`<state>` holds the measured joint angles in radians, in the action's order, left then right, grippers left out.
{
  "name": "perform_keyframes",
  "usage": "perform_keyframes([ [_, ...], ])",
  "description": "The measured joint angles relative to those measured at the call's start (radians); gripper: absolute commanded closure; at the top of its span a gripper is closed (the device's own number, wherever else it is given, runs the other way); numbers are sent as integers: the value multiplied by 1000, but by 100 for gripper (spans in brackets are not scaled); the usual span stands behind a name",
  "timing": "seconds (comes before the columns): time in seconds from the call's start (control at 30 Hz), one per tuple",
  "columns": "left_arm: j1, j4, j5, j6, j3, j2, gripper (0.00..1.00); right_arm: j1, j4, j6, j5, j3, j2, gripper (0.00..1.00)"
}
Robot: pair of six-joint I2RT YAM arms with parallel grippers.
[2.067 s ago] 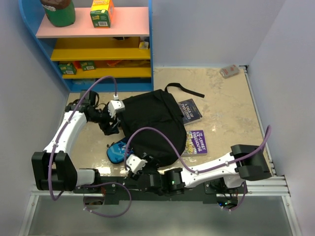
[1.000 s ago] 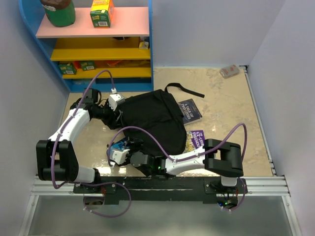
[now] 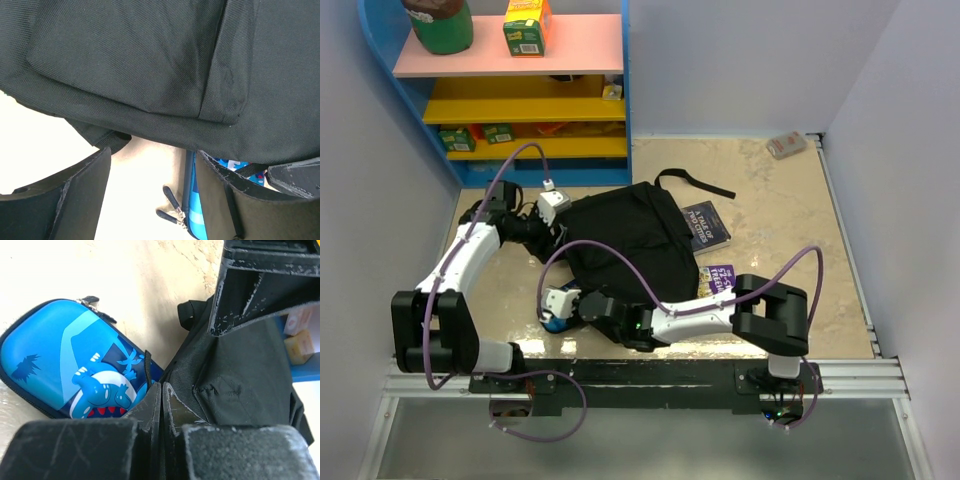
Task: Pack the student bag
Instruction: Unzip the student bag at the center of the board.
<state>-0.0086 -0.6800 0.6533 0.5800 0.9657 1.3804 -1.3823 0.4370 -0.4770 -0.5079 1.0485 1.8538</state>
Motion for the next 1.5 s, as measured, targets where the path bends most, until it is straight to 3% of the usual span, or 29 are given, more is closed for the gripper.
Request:
perform_keyframes([
  [0.4,2,-63,24,9,37,-42,26,2,-19,163,-35,-82,-208,100],
  [0.73,-12,-188,225,190,74,-152,15,-13,-28,324,-126,-164,-319,100],
  [1.0,-129,-217,328,369,12,-174,13,-34,-42,445,-209,-185,-375,100],
  [1.3,-272,-97,331,350,-31,-214,12,-34,-74,524,-252,-186,-427,100],
  [1.37,-299,-46,327,322,-43,-215,15,-34,-79,534,-258,-188,-430,100],
  [1.4,-312,-26,322,315,-51,-214,21,-34,-80,541,-260,-189,-433,100],
  [1.43,-322,-11,315,304,-60,-212,40,-34,-82,547,-261,-191,-437,100],
  [1.5,-349,5,294,292,-73,-200,55,-34,-86,556,-261,-195,-447,100],
])
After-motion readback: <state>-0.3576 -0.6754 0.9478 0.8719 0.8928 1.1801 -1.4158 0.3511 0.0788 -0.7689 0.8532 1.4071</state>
